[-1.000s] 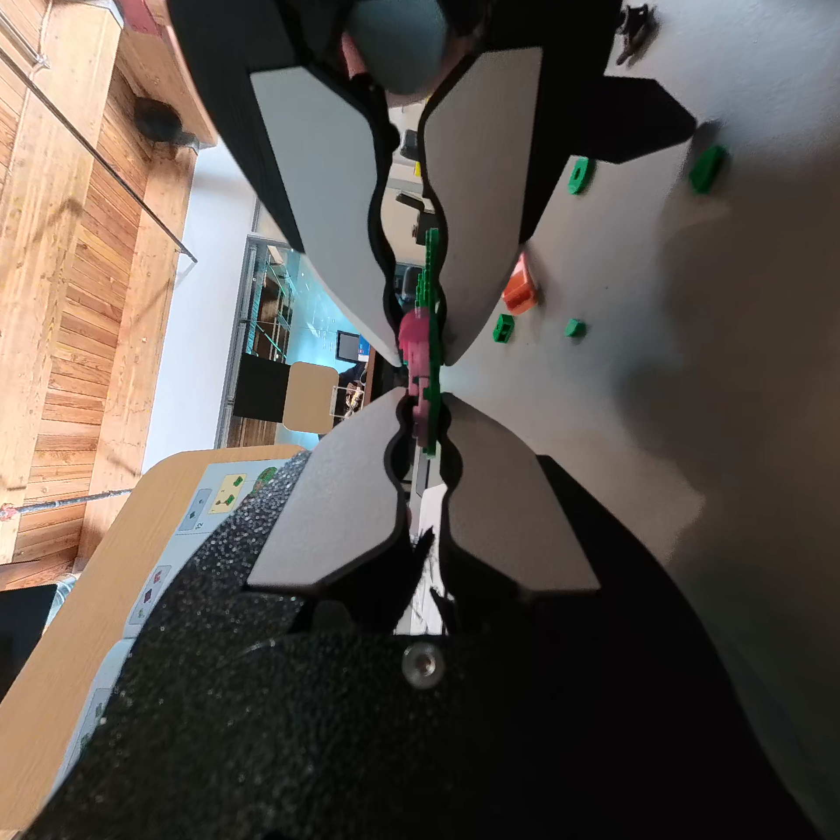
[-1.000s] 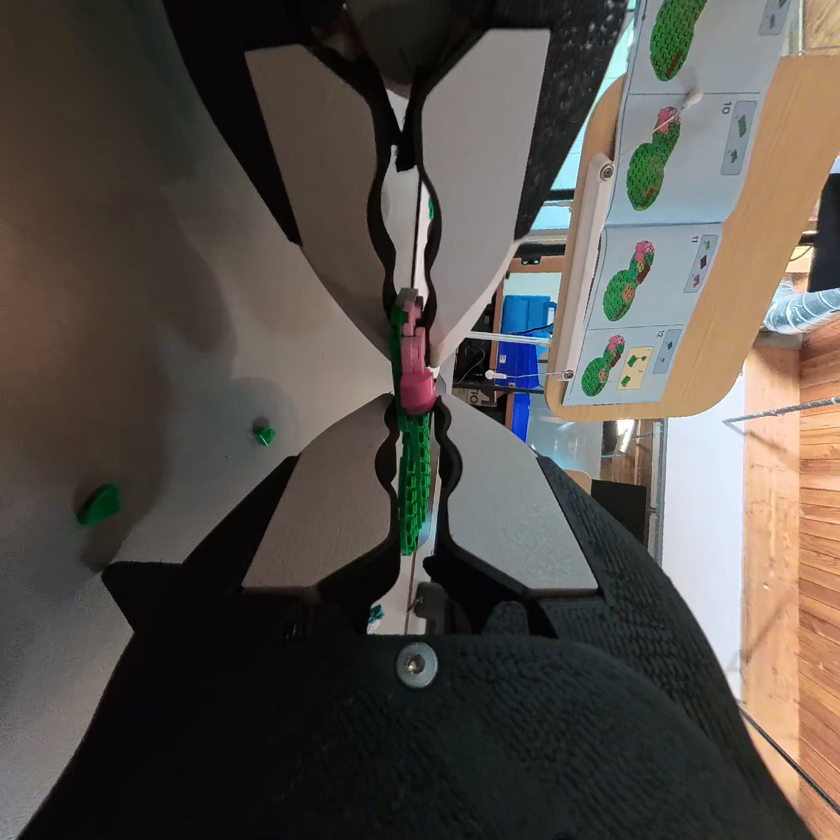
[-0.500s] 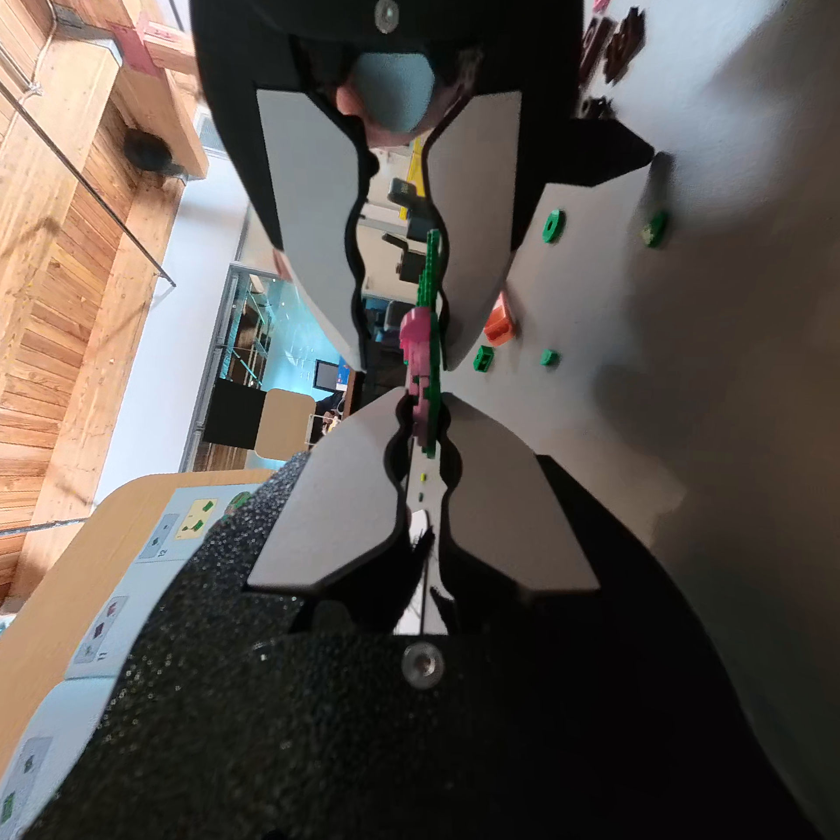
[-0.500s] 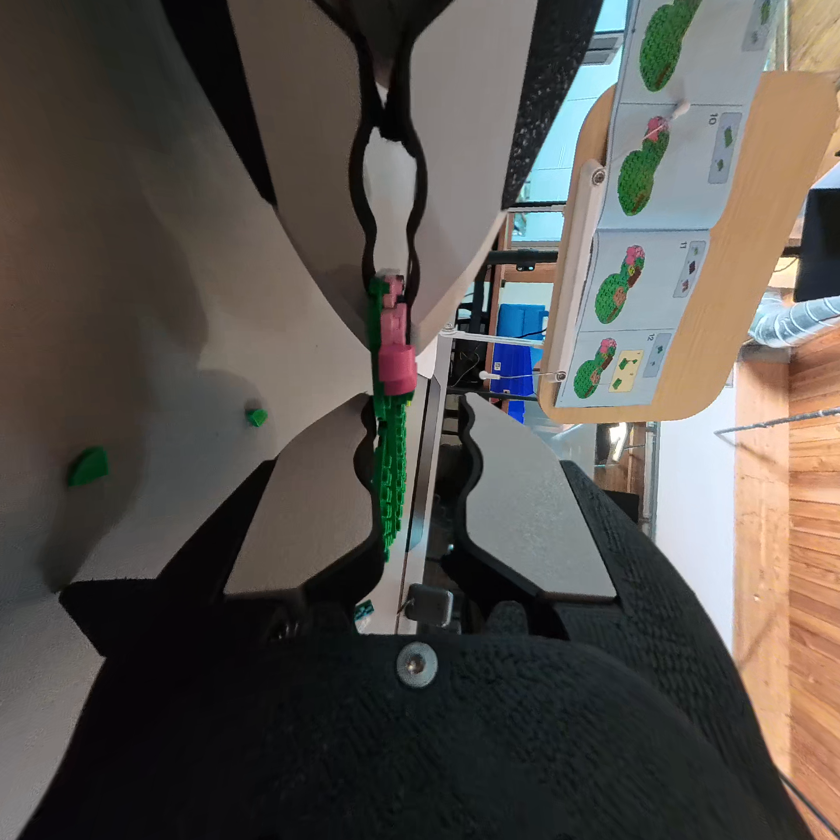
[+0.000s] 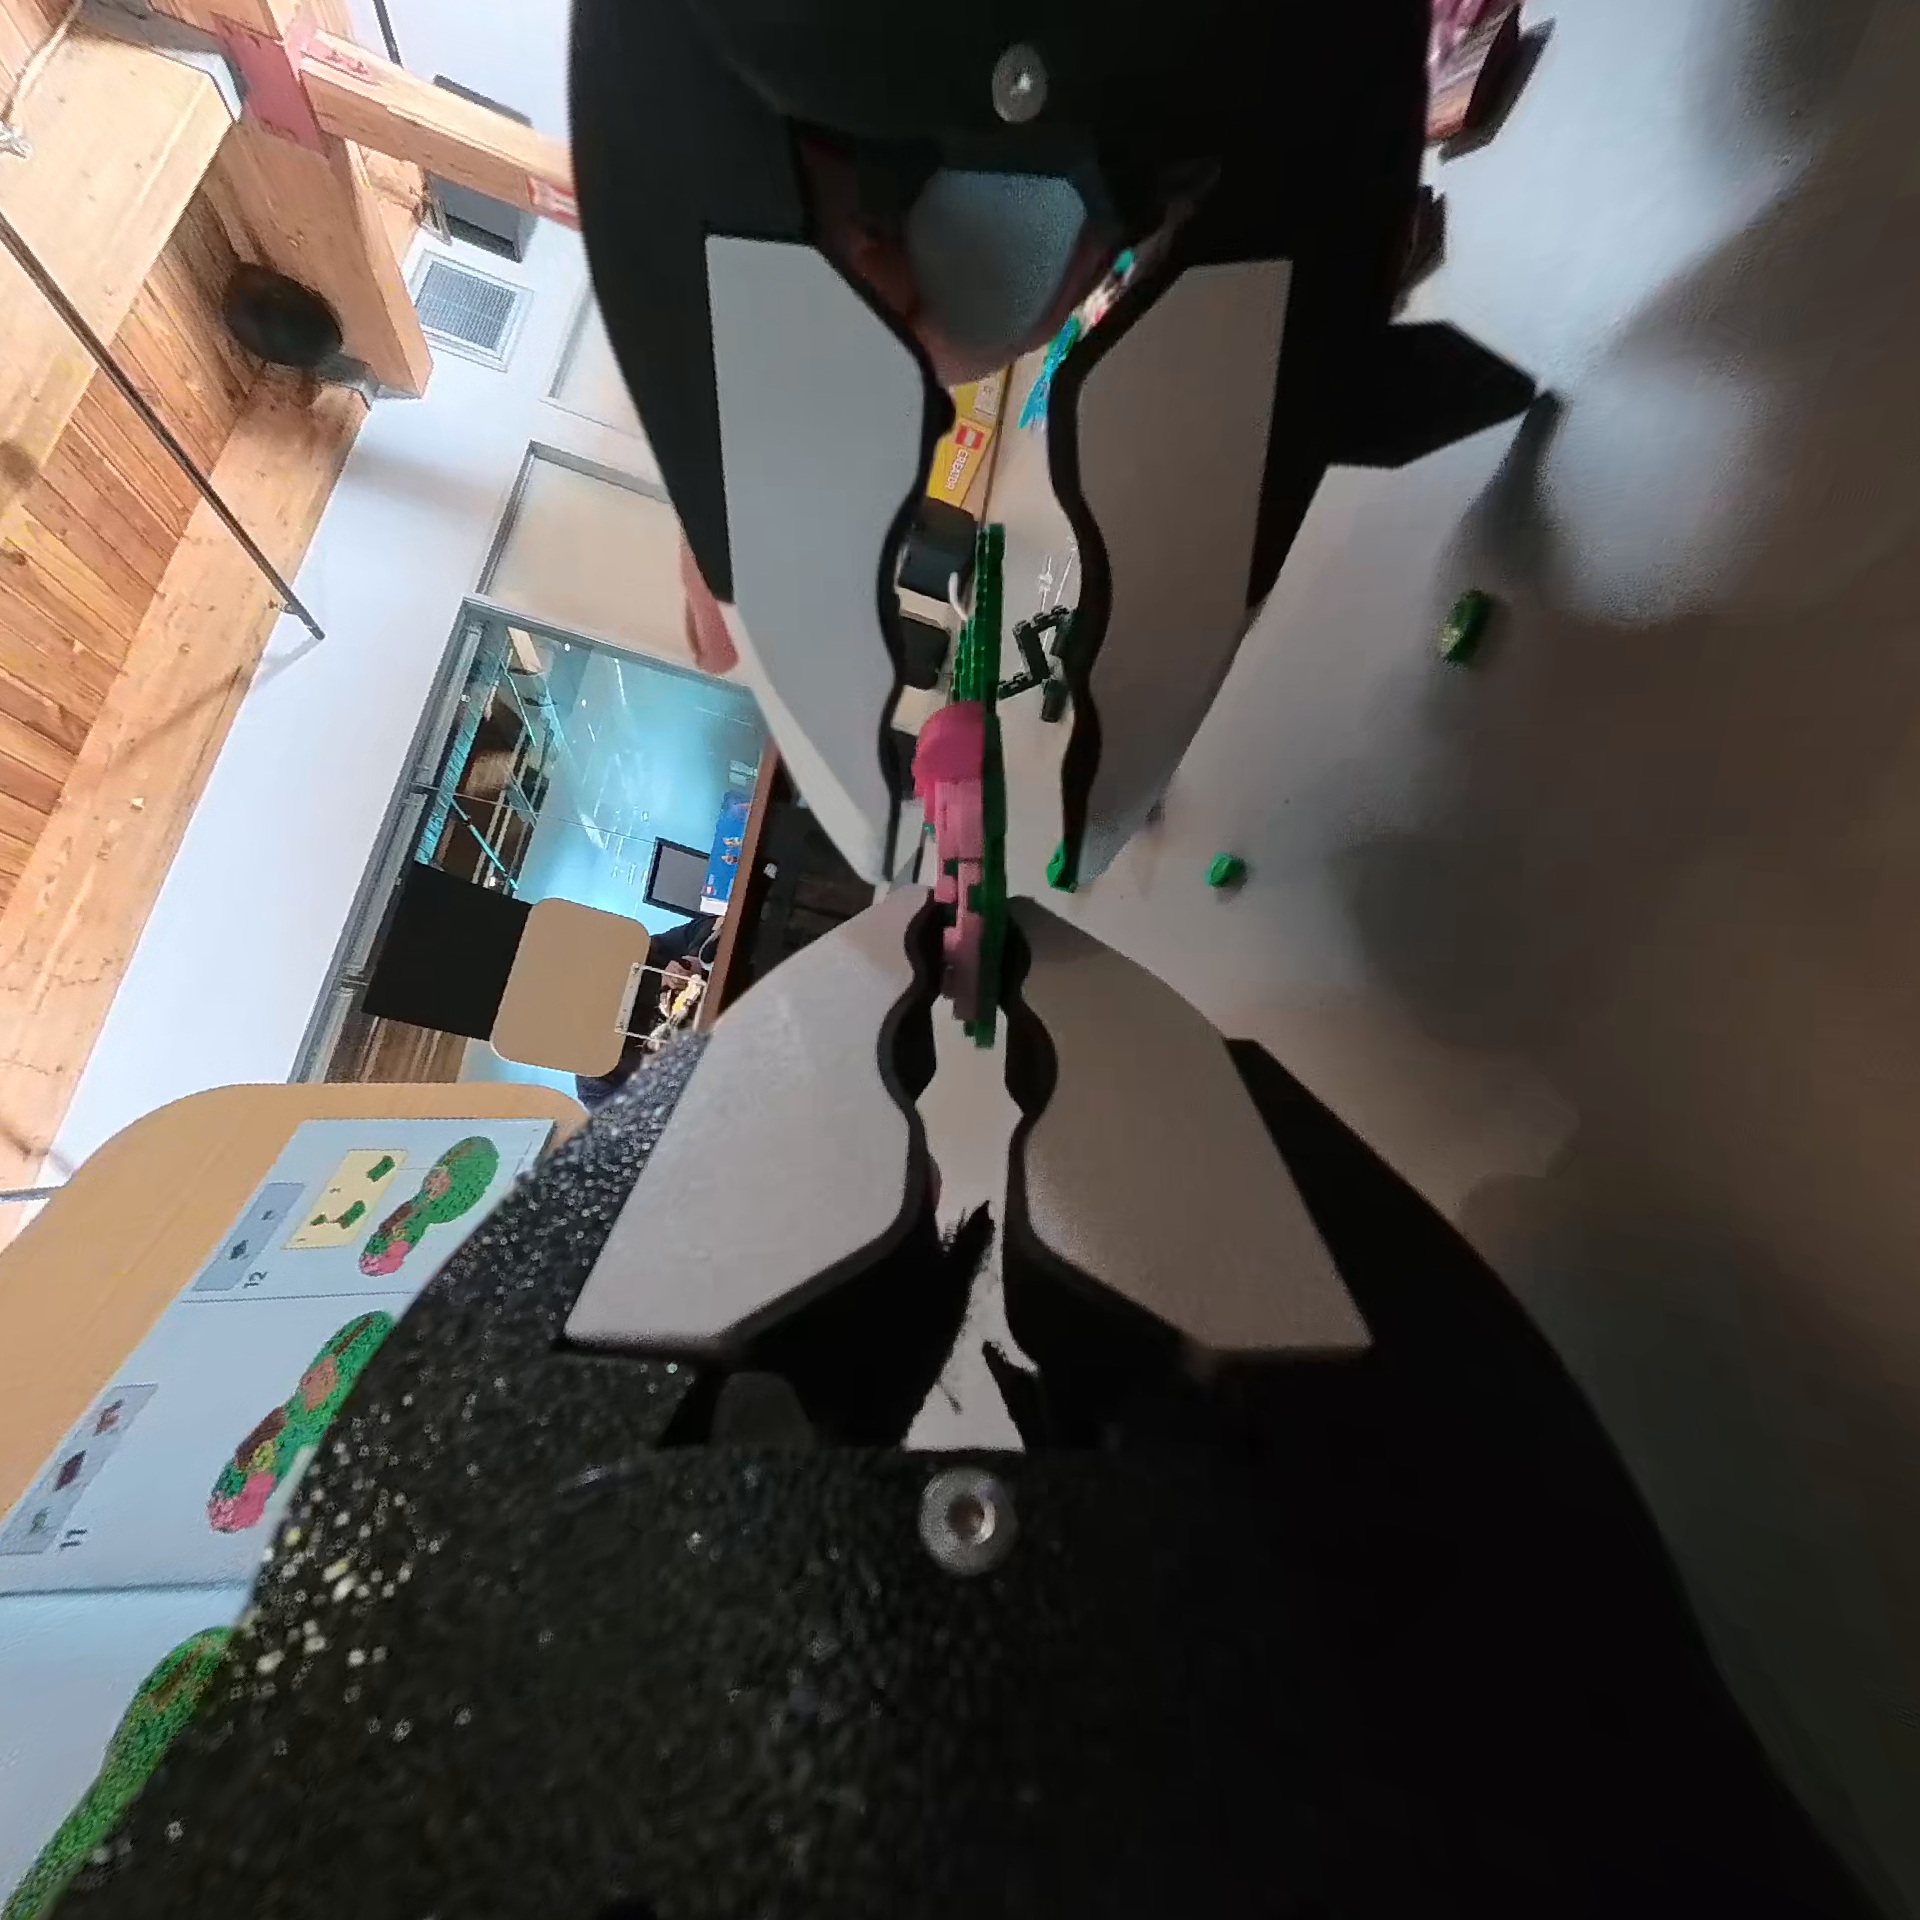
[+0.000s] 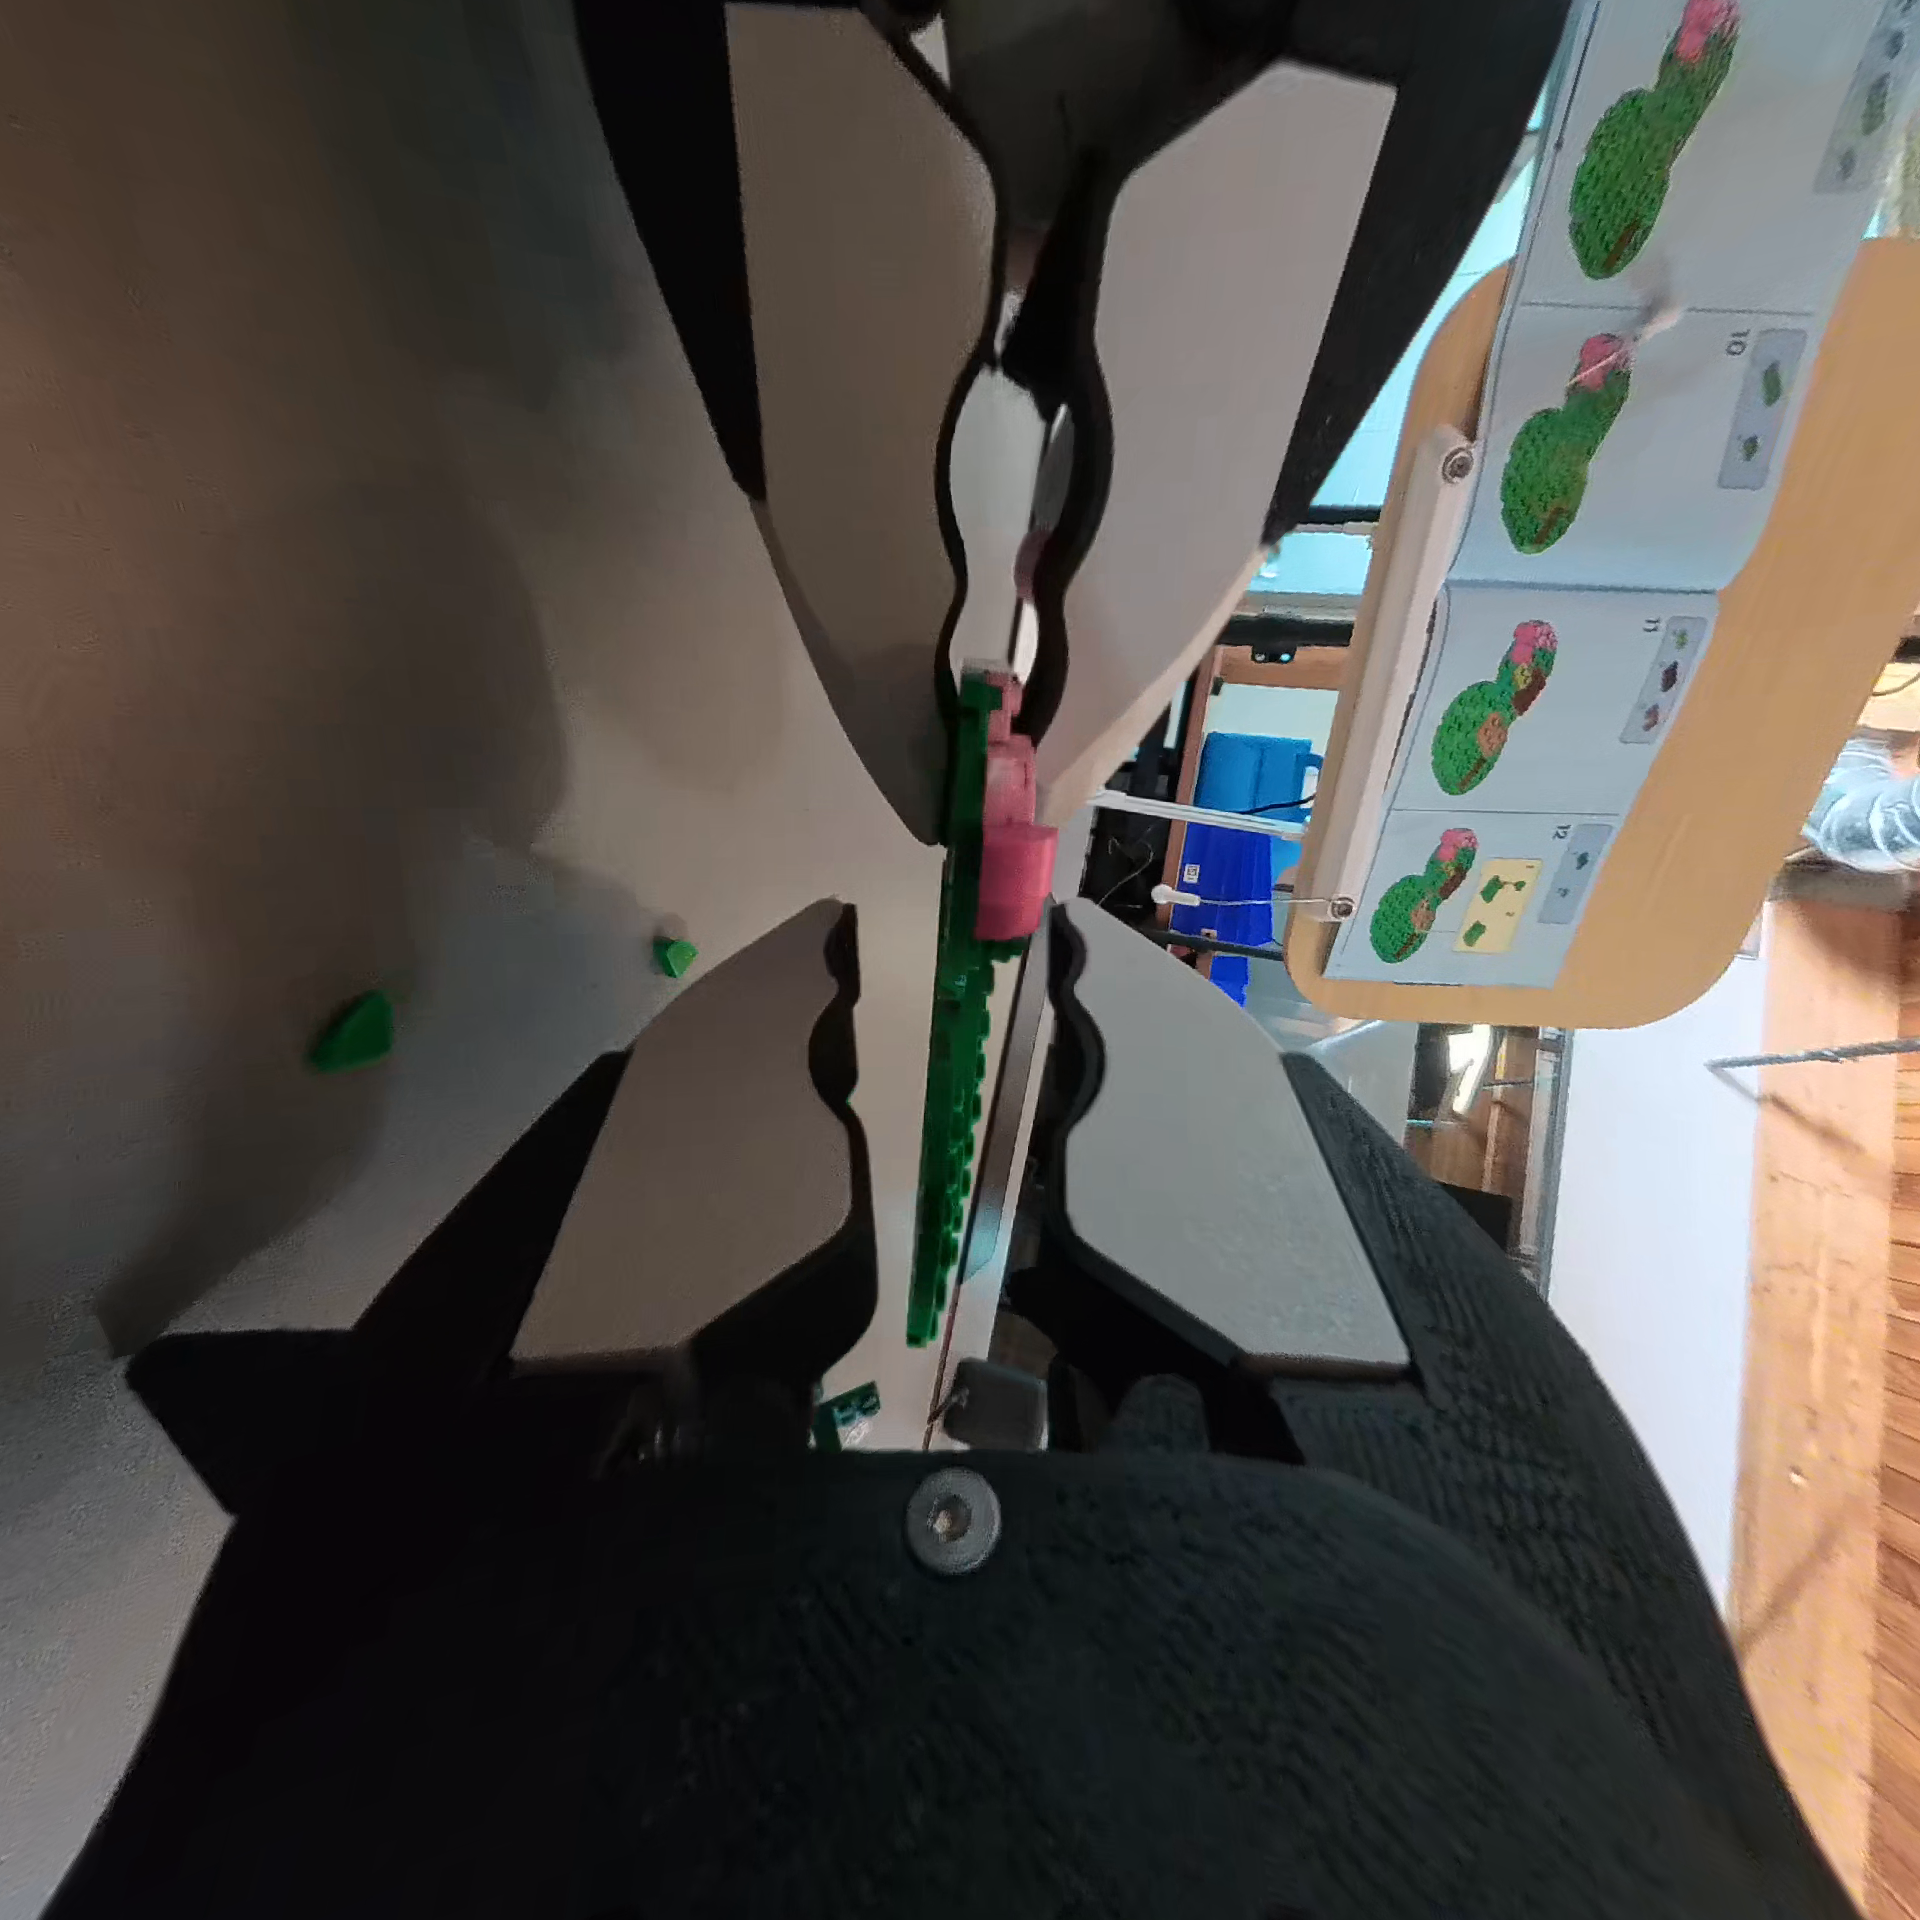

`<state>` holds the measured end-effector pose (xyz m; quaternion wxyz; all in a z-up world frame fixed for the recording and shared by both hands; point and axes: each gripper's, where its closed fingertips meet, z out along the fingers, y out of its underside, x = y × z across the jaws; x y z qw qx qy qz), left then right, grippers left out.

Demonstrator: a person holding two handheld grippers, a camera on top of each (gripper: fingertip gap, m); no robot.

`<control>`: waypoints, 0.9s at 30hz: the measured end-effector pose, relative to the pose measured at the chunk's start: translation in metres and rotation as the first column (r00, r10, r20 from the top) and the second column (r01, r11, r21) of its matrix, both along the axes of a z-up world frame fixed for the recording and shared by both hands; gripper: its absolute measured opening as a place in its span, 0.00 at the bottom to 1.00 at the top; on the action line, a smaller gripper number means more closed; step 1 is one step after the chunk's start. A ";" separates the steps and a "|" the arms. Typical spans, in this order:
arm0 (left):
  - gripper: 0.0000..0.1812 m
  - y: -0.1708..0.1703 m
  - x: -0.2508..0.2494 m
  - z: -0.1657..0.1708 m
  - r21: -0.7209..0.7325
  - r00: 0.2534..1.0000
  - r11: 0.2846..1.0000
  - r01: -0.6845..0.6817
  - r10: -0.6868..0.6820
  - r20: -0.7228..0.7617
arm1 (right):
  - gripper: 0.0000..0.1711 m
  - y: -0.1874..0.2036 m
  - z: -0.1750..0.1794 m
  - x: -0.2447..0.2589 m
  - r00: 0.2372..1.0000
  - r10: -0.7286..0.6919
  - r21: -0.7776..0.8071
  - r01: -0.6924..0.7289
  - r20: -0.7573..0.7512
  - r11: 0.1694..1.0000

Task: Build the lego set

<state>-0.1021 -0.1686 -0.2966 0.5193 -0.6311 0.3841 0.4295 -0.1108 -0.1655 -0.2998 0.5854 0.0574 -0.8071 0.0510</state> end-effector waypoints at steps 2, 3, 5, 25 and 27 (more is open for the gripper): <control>0.04 0.000 0.000 0.000 -0.001 1.000 1.000 0.002 -0.002 0.024 | 0.15 -0.002 0.002 0.000 1.000 -0.001 -0.007 0.001 -0.011 1.000; 0.04 0.000 0.000 0.001 -0.001 0.999 1.000 0.002 -0.002 0.035 | 0.13 -0.001 0.003 -0.001 1.000 -0.008 -0.005 0.008 -0.017 1.000; 0.04 0.000 0.000 0.001 -0.002 0.999 1.000 0.003 -0.003 0.053 | 0.11 0.000 0.004 -0.002 0.999 -0.018 -0.007 0.018 -0.027 1.000; 0.04 -0.001 -0.004 -0.005 -0.034 1.000 0.999 -0.015 0.014 -0.019 | 0.06 -0.001 -0.001 -0.005 0.999 -0.051 -0.004 0.051 0.003 0.999; 0.04 -0.001 -0.004 -0.002 -0.013 0.999 1.000 -0.011 0.011 -0.032 | 0.06 -0.002 0.002 -0.005 0.999 -0.038 -0.063 0.037 0.000 0.997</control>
